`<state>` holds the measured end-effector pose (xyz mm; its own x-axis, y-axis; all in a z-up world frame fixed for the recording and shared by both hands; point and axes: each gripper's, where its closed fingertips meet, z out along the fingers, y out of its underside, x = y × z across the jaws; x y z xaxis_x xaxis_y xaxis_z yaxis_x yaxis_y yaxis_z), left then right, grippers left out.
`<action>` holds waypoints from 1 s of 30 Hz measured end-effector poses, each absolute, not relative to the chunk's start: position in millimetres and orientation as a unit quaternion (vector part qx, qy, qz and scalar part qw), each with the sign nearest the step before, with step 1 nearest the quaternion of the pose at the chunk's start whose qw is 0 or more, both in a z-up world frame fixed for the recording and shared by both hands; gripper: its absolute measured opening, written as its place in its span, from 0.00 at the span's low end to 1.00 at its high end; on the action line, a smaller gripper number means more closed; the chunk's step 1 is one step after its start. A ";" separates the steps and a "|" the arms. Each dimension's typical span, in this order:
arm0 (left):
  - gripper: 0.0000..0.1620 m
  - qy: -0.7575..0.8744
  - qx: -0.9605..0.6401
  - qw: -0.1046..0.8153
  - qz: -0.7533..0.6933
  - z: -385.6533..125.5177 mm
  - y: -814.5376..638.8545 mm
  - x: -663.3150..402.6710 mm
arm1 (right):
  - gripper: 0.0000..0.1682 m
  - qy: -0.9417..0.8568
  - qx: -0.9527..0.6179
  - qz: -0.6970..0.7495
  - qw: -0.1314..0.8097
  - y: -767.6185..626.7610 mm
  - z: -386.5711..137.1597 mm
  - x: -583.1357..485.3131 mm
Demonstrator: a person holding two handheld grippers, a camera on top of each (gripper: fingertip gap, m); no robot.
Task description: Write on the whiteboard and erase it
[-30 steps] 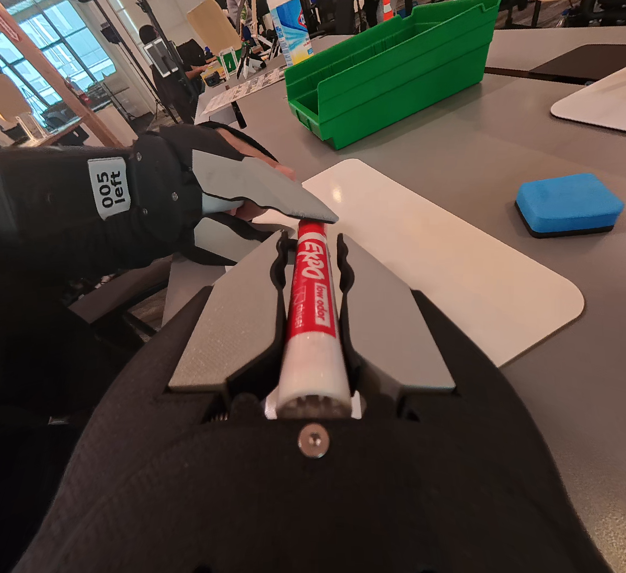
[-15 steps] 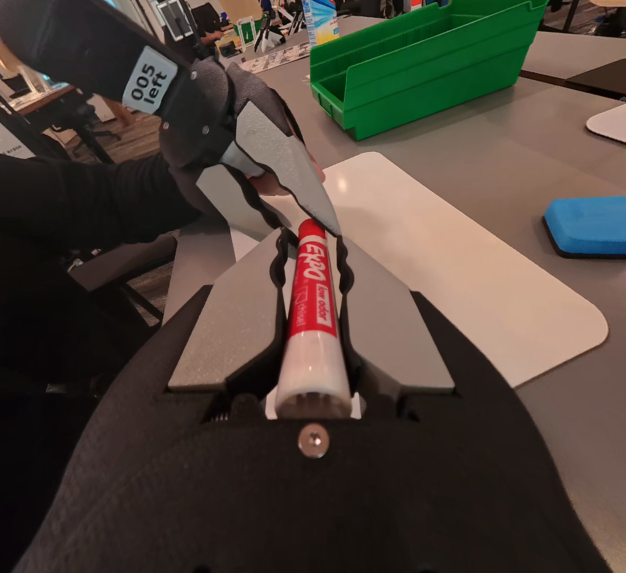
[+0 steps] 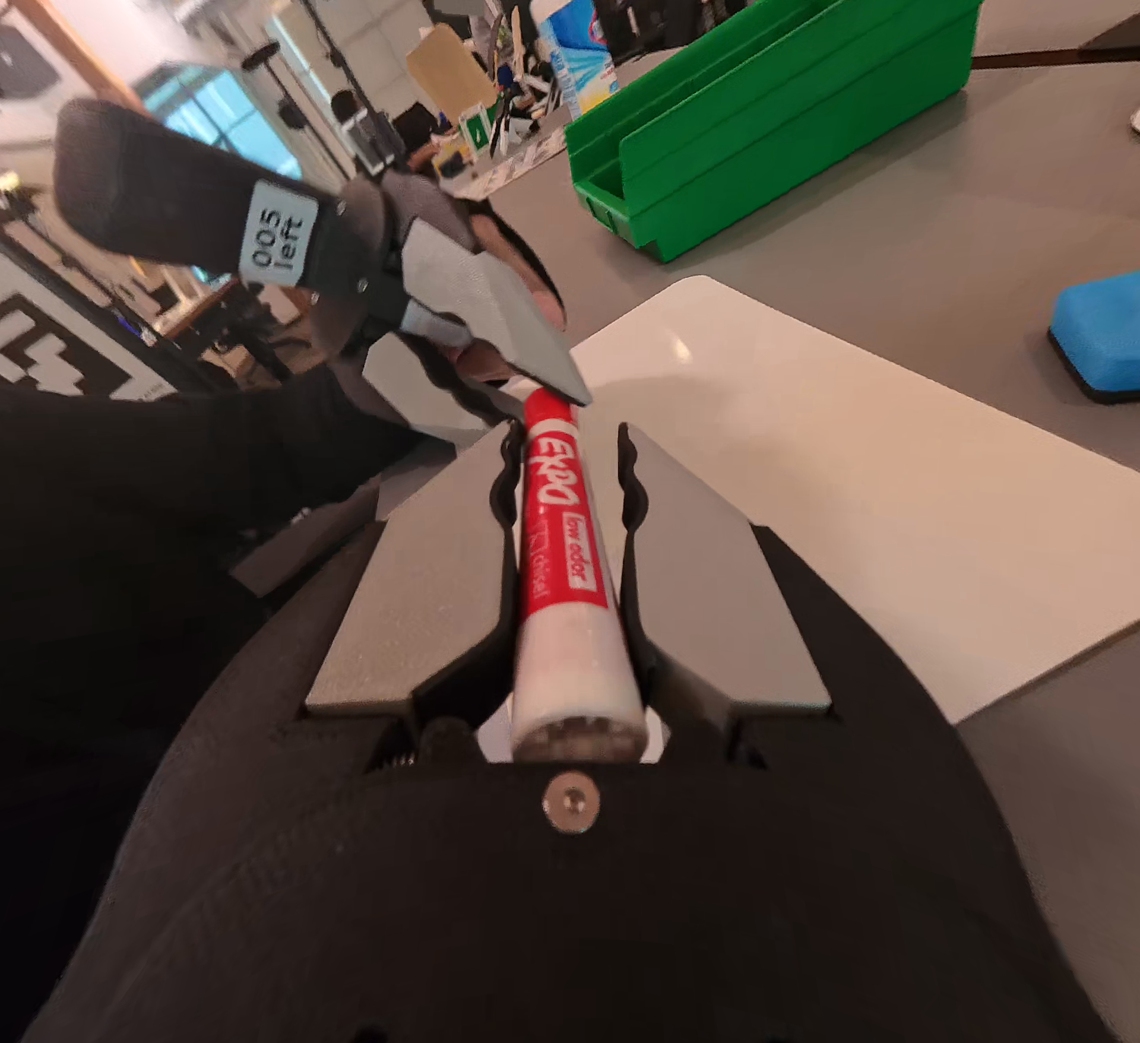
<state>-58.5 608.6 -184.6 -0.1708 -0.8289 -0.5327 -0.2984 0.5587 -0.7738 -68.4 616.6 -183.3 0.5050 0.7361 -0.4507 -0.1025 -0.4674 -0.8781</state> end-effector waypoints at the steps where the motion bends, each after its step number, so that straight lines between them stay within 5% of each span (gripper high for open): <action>1: 0.10 0.718 -0.386 0.522 -0.250 -182.7 608.7 -57.7 | 0.18 -0.206 -0.729 0.457 0.465 618.1 -182.9 -66.2; 30: 0.11 0.722 -0.357 0.567 -0.169 -194.2 615.4 -50.2 | 0.17 -0.182 -0.738 0.470 0.448 619.1 -188.4 -63.6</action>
